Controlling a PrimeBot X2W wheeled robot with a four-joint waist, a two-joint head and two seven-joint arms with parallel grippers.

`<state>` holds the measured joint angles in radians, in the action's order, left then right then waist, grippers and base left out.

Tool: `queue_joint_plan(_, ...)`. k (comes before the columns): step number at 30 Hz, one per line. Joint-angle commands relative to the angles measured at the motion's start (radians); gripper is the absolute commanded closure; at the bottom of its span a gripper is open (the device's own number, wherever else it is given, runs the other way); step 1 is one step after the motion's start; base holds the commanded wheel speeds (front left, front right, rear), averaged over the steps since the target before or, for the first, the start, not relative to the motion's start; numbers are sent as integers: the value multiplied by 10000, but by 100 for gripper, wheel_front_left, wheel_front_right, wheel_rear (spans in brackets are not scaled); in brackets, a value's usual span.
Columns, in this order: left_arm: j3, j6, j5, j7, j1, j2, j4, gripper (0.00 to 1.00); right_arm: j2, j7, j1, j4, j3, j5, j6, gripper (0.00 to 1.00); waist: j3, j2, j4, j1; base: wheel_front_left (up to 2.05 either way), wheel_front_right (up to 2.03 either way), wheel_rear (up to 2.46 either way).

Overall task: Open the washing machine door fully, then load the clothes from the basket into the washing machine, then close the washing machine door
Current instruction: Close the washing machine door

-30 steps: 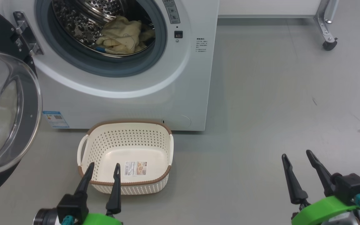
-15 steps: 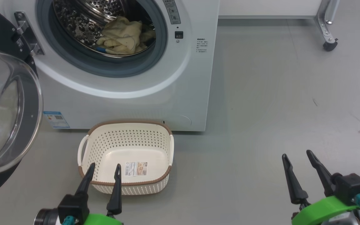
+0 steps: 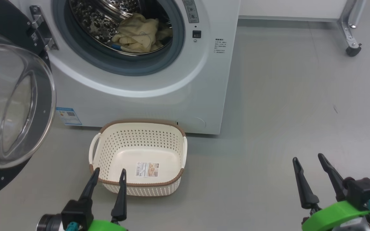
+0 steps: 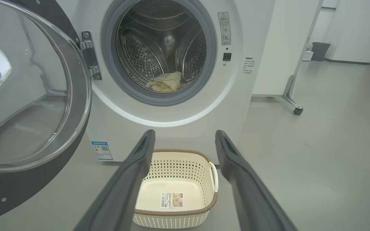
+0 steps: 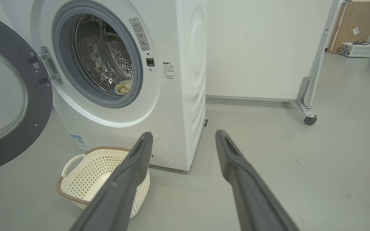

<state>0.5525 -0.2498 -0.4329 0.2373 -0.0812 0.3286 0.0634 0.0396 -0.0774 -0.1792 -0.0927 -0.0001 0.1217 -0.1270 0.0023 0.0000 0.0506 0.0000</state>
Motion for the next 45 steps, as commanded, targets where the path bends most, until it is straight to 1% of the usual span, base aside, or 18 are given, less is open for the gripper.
queue_joint_plan(1,-368,-1551,30,106,-576,243,-342,0,106,-45,310,-410,171,-2,-37,0,40,0,231,0,0,0,0)
queue_joint_plan(5,-335,-1579,80,87,-626,277,-375,0,106,-58,313,-424,197,26,-37,0,72,0,666,0,0,0,0)
queue_joint_plan(6,-335,-1579,80,87,-626,277,-375,0,106,-58,313,-424,197,26,-37,0,72,0,666,0,0,0,0)
queue_joint_plan(13,-312,-1629,95,83,-662,276,-441,0,106,-111,370,-399,296,60,-37,0,152,0,1609,0,0,0,0)
queue_joint_plan(14,-308,-1647,107,91,-675,264,-457,0,106,-116,408,-404,312,54,-37,0,176,0,1885,0,0,0,0)
queue_joint_plan(22,-321,-1671,107,127,-720,215,-472,0,106,-116,477,-408,420,66,-37,0,245,0,2872,0,0,0,0)
queue_joint_plan(29,-350,-1664,100,165,-722,154,-462,0,106,-110,546,-405,561,75,-37,0,282,0,3600,0,0,0,0)
queue_joint_plan(36,-386,-1642,124,196,-714,116,-499,0,106,-92,641,-402,653,38,-37,0,389,0,3942,0,0,0,0)
queue_joint_plan(45,-455,-1649,175,219,-721,75,-483,0,106,-108,713,-324,716,30,-37,0,425,0,3943,0,0,0,0)
